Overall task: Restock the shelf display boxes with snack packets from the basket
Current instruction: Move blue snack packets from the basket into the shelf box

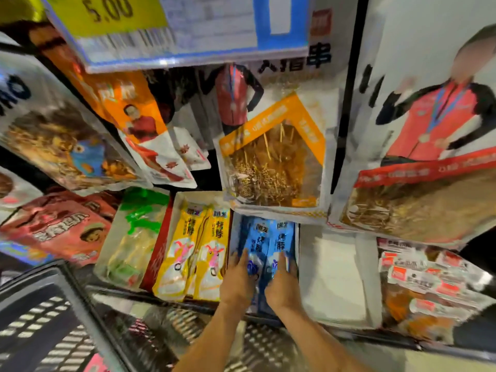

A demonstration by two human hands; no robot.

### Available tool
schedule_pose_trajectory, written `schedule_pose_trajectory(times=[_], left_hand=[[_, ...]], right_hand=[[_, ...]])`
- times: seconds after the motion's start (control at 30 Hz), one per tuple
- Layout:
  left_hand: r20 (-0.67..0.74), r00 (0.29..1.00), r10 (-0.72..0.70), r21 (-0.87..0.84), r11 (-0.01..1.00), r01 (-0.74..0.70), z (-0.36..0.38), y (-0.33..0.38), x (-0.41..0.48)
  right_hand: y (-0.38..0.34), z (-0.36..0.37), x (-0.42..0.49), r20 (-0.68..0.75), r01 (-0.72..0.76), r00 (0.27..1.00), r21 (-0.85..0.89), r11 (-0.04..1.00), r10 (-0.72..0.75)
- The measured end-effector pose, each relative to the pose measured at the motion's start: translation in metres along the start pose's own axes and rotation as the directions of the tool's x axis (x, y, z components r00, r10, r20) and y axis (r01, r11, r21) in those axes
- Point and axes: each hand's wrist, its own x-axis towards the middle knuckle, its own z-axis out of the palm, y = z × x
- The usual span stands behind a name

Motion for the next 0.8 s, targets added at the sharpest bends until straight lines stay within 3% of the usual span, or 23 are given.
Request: schedule_pose_trajectory(times=[0.13,0.27,0.57,0.8], left_hand=[[0.105,0.976,0.192,0.319,0.923,-0.216,0.012,-0.011,0.000],[0.183,0.961,0.208,0.511,0.815,-0.274,0.022,-0.021,0.004],[0.059,0.980,0.190,0.529,0.827,-0.192,0.035,-0.020,0.007],[0.160,0.968,0.194,0.509,0.824,-0.249,0.029,-0.021,0.012]], right_hand=[[0.013,0.015,-0.003,0.043,0.161,0.987,-0.328,0.931,-0.156],[0.016,0.010,-0.004,0.135,0.217,0.975,-0.397,0.892,-0.178],[0.017,0.011,0.001,0.184,0.223,0.970,-0.436,0.872,-0.156],[0.019,0.011,0.007,0.207,0.217,0.968,-0.403,0.889,-0.142]])
